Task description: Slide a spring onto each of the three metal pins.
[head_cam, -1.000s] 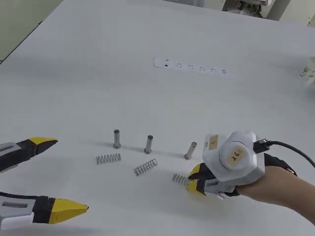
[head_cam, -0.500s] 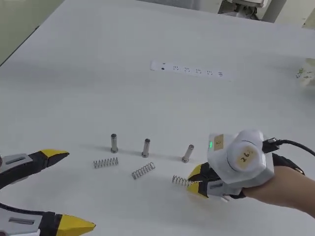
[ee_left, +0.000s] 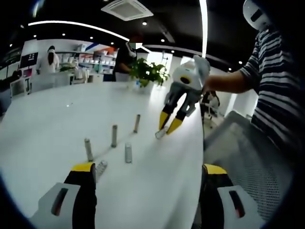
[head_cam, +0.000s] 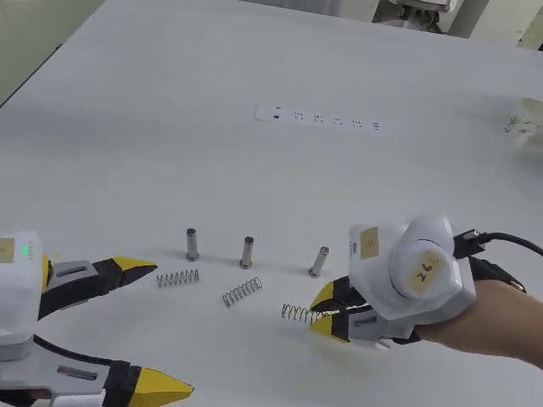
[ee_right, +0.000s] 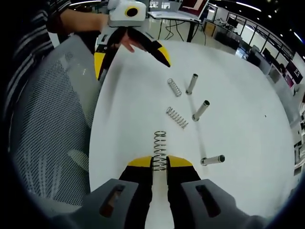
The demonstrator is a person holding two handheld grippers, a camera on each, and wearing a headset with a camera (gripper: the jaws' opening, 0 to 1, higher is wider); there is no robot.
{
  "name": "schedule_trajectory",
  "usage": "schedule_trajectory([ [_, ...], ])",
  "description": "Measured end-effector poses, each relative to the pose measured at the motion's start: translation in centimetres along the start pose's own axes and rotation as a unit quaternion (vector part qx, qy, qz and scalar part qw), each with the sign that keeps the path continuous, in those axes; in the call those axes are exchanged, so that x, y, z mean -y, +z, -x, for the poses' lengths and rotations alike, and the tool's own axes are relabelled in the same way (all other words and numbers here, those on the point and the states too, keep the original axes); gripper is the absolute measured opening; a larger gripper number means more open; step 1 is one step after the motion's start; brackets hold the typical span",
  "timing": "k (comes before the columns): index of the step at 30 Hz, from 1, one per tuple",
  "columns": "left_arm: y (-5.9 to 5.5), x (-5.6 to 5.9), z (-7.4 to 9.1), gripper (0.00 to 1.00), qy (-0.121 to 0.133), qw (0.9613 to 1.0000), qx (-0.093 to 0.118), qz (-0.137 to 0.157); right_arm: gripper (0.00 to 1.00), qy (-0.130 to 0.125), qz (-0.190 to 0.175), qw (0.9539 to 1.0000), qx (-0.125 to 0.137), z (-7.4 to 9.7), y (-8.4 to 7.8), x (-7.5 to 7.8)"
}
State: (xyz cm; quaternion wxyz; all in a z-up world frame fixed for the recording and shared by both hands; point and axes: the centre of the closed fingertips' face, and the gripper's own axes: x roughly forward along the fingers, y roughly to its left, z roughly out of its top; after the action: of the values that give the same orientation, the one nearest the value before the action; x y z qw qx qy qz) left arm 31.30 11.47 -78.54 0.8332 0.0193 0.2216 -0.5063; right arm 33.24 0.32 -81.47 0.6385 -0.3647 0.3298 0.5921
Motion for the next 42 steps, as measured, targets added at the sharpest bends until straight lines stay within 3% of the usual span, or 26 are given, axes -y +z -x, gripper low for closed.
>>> schedule_trajectory([
  [6, 1.5, 1.5, -2.0, 0.8, -0.034, 0.9993, 0.014, -0.008, 0.08, 0.004, 0.01, 0.9999, 0.002, 0.3, 0.6, -0.5],
  [9, 1.7, 1.5, -2.8, 0.73, -0.031, 0.9992, 0.018, -0.02, 0.08, 0.005, 0.013, 0.9999, 0.004, 0.4, 0.9, -0.8],
  [17, 2.2, 2.3, -4.5, 0.61, -0.059, 0.9977, 0.023, -0.022, 0.08, -0.004, 0.028, 0.9996, 0.008, 0.9, 1.4, -0.8],
  [22, 3.2, 2.5, -5.2, 0.51, -0.071, 0.9966, 0.037, -0.021, 0.08, -0.004, 0.037, 0.9993, 0.011, 1.1, 1.6, -0.9],
  [27, 3.1, 3.0, -6.3, 0.4, -0.089, 0.995, 0.025, -0.037, 0.08, -0.001, 0.041, 0.9991, 0.014, 1.1, 2.0, -1.2],
  [42, 3.5, 3.7, -7.9, 0.25, -0.111, 0.9925, 0.03, -0.042, 0.08, 0.0, 0.053, 0.9985, 0.016, 1.6, 2.3, -1.5],
])
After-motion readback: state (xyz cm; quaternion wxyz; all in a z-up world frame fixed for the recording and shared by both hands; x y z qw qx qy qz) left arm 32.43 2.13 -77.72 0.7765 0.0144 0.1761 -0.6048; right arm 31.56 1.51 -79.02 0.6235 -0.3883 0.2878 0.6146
